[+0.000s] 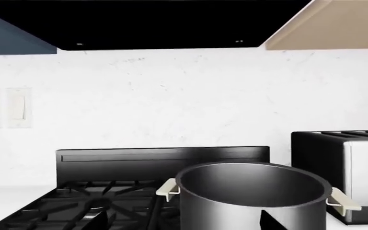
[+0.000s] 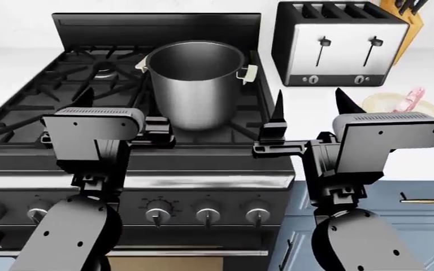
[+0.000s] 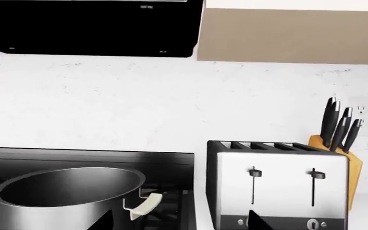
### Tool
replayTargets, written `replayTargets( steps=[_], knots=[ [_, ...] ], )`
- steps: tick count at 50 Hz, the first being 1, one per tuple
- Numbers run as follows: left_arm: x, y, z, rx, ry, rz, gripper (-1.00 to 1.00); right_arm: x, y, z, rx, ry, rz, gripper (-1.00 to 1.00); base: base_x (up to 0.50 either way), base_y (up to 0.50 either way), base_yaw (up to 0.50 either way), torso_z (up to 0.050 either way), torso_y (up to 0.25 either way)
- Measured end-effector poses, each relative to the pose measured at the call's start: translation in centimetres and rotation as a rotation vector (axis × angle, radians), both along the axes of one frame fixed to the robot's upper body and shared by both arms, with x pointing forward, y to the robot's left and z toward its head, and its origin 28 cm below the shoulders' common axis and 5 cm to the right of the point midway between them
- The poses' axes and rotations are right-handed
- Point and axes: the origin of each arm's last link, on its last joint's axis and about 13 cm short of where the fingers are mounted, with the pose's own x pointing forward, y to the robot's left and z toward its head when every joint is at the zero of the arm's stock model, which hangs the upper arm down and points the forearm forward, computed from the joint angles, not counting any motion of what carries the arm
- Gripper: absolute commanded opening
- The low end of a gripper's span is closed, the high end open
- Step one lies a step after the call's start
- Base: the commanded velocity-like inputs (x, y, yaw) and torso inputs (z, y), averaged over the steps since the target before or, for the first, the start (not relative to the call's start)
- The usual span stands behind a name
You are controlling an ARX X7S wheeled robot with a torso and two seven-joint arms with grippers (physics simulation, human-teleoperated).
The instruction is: Frozen meat rests on a plate on the counter. Retrieve the meat and place it in a pot on a burner. Then turn the burner on.
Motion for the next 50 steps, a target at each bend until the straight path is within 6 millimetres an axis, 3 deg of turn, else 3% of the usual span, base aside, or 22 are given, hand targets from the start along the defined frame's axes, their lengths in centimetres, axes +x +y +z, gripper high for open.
replayTargets(
  steps=[9, 25, 50],
  knots=[
    [0.01, 0.05, 0.01, 0.0, -0.001, 0.005, 1.0, -0.11, 0.05, 0.06, 0.001, -0.004, 0.009, 1.0, 0.35, -0.13, 0.0, 0.0, 0.0],
    [0.01, 0.04, -0.03, -0.003, 0.001, 0.007, 1.0, -0.1, 0.01, 0.09, 0.005, 0.001, 0.005, 1.0, 0.26, -0.48, 0.0, 0.0, 0.0],
    [0.06, 0.06, -0.12, -0.006, 0.005, 0.014, 1.0, 0.05, -0.16, -0.06, 0.02, 0.007, -0.014, 1.0, 0.01, -0.36, 0.0, 0.0, 0.0]
  ],
)
